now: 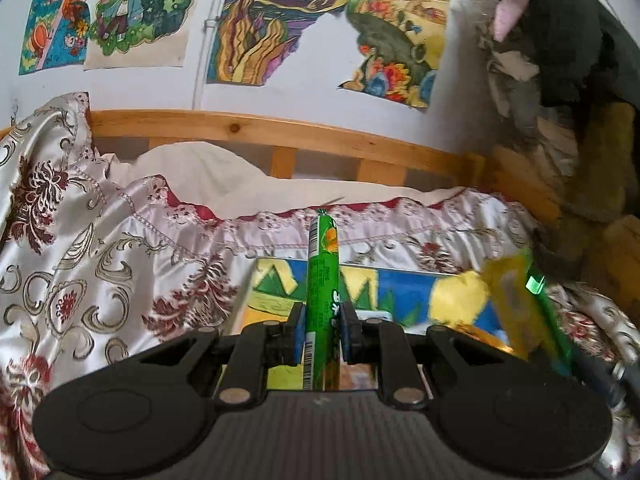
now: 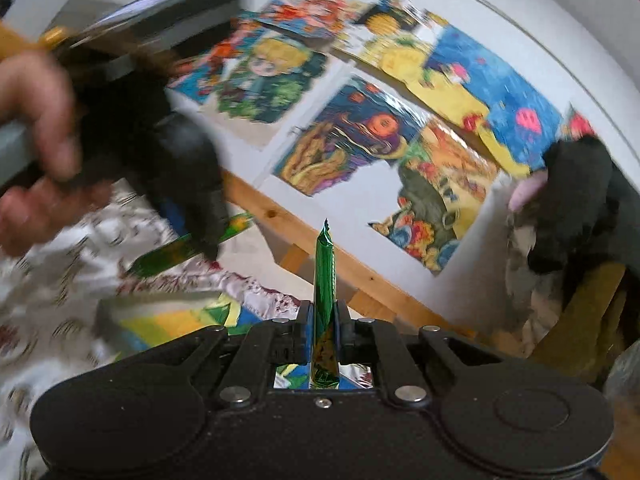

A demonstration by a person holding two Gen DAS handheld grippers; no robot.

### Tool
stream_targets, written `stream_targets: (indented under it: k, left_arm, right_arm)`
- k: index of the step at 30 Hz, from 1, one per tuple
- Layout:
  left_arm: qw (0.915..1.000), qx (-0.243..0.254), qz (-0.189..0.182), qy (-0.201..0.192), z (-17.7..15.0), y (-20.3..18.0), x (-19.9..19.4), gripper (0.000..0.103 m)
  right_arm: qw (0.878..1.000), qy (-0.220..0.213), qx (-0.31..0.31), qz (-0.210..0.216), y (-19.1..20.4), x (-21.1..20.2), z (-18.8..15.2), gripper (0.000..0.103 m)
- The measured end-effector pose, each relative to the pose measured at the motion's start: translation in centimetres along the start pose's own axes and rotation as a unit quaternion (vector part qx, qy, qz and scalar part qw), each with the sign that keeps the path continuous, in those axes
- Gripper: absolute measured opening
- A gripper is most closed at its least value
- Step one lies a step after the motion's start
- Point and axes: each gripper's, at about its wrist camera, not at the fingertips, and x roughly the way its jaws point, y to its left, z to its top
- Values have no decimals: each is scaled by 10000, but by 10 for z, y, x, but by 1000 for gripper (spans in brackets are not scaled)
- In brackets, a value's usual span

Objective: Organize snacks
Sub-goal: 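Carry both snacks up and over the grey tray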

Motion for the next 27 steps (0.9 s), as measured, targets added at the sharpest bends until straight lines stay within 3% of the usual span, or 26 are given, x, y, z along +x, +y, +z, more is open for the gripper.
stream_targets:
  k: [11, 18, 27]
  left_arm:
    - [9990, -246, 216, 310, -13, 29, 63, 19]
    - [9973, -286, 277, 618, -27, 30, 83, 19]
    - [9959, -20, 354, 836, -38, 20, 94, 19]
  right_arm:
    - [9920, 704, 1038, 130, -15, 79, -21, 10]
    - [9817, 1284, 1339, 425, -4, 98, -34, 10]
    - [9739, 1534, 1552, 628, 2, 106, -40, 11]
